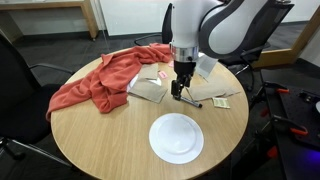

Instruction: Take the marker from the white bowl and put it on the table, then return it to the white bowl

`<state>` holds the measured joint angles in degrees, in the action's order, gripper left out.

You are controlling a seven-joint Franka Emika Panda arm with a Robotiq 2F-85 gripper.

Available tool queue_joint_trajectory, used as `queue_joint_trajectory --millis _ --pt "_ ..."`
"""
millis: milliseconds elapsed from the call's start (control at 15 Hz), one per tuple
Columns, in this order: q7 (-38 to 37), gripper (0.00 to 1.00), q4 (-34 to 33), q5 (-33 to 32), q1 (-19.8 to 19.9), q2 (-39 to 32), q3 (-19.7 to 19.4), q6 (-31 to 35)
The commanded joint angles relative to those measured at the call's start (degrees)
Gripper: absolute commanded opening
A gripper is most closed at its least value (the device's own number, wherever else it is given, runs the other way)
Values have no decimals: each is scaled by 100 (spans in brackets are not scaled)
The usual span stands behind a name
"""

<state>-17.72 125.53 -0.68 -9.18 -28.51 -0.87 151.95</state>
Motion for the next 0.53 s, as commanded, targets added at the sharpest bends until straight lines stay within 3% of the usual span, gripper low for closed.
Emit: queue_joint_trajectory --millis 0,467 --pt "281 100 -113 -46 58 -101 -10 1" --pt "605 100 -160 -56 161 -308 -1 60"
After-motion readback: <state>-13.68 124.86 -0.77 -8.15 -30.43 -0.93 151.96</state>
